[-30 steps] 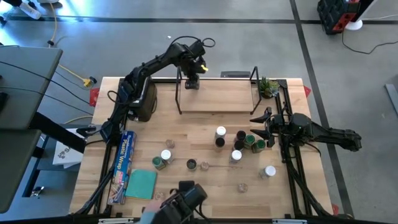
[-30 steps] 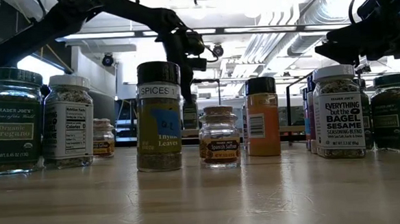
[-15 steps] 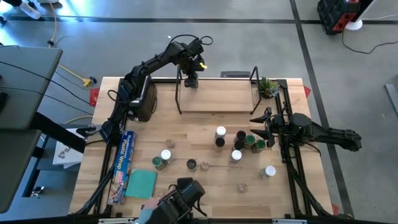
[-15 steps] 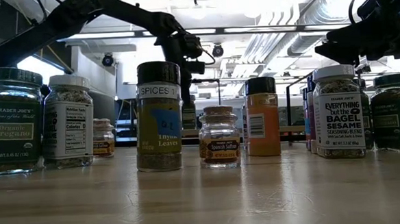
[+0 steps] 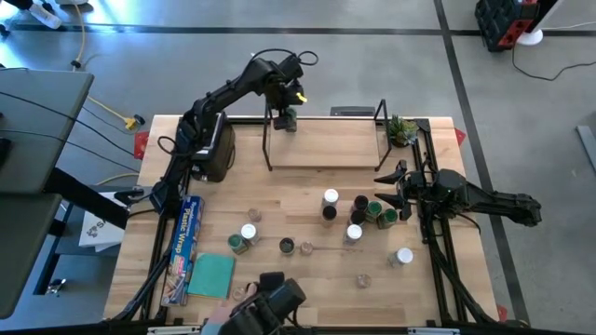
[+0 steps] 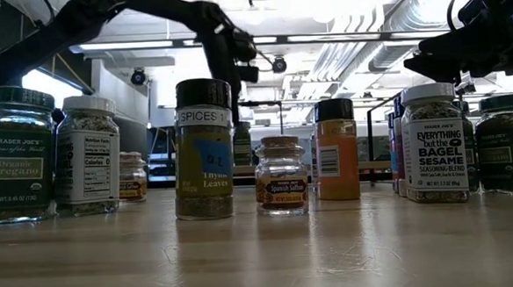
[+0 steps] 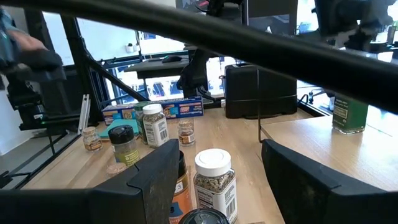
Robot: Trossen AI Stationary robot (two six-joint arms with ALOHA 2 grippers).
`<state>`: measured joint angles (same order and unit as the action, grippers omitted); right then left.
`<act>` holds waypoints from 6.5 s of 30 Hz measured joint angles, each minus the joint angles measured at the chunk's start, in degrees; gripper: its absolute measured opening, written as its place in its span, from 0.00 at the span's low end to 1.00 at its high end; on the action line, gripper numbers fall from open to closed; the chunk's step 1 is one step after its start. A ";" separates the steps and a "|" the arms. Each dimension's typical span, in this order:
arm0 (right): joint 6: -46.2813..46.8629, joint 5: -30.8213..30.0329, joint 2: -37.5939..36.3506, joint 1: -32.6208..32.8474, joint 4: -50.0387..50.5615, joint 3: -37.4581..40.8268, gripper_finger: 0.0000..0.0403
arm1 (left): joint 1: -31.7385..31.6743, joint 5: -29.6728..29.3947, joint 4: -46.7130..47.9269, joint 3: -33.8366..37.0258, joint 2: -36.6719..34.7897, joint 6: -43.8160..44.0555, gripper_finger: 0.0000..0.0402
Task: Shelf spices
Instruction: Put the bottom left green seasoning bottle on the shelf aligned with the other green seasoning bottle
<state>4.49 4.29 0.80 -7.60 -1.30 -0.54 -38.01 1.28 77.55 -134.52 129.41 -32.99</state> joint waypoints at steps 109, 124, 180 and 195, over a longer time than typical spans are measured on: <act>-0.01 0.00 -0.01 0.00 0.02 -0.02 0.56 | 51.58 11.00 7.28 35.95 -41.48 77.18 0.48; -0.01 0.00 0.00 -0.01 0.02 -0.02 0.56 | 22.06 -0.76 6.61 7.93 -12.60 27.63 0.48; -0.02 0.00 0.00 -0.01 0.02 -0.02 0.56 | 14.76 -17.04 -0.40 6.16 -3.37 2.80 0.47; -0.02 0.00 0.00 -0.02 0.02 -0.02 0.56 | 16.49 -7.66 2.86 6.66 -4.53 15.32 0.26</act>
<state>4.47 4.29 0.79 -7.61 -1.28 -0.56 -21.52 -6.38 80.40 -127.85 124.88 -17.67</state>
